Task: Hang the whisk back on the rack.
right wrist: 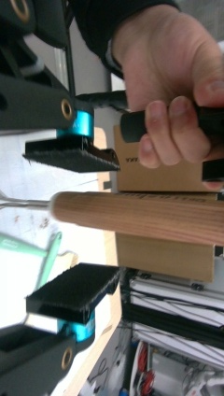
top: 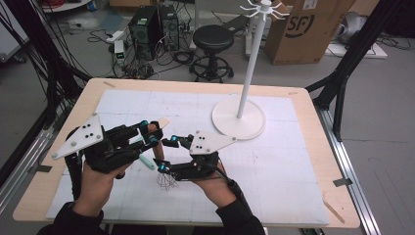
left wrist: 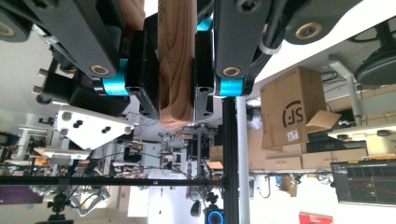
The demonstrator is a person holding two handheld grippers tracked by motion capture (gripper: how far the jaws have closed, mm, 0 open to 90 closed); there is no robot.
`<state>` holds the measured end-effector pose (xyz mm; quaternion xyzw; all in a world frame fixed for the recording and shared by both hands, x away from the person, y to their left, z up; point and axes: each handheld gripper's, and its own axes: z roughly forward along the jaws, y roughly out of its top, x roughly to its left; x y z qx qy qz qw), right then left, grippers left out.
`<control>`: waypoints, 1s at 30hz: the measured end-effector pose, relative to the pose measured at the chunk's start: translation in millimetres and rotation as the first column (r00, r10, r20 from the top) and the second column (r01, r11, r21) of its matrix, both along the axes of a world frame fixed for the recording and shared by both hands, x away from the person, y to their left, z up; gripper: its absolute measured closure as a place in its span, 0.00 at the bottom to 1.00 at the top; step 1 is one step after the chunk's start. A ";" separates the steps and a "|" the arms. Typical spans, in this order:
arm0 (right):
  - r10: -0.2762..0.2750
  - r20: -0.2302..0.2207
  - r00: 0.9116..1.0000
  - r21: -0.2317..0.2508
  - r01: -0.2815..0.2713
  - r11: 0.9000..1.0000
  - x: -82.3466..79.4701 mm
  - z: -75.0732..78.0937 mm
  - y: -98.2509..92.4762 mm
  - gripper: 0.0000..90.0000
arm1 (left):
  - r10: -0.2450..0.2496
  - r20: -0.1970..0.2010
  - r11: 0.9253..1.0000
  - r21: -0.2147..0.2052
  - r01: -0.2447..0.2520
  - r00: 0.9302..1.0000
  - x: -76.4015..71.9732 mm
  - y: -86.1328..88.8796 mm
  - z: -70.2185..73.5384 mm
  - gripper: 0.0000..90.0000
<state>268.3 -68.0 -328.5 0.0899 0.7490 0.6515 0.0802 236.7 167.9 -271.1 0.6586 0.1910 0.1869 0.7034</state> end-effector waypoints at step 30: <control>-0.081 -0.085 0.993 0.081 0.088 0.993 38.4 22.0 -65.2 0.80 | 0.072 0.007 0.997 -0.004 -0.072 0.997 0.3 48.0 -39.5 0.20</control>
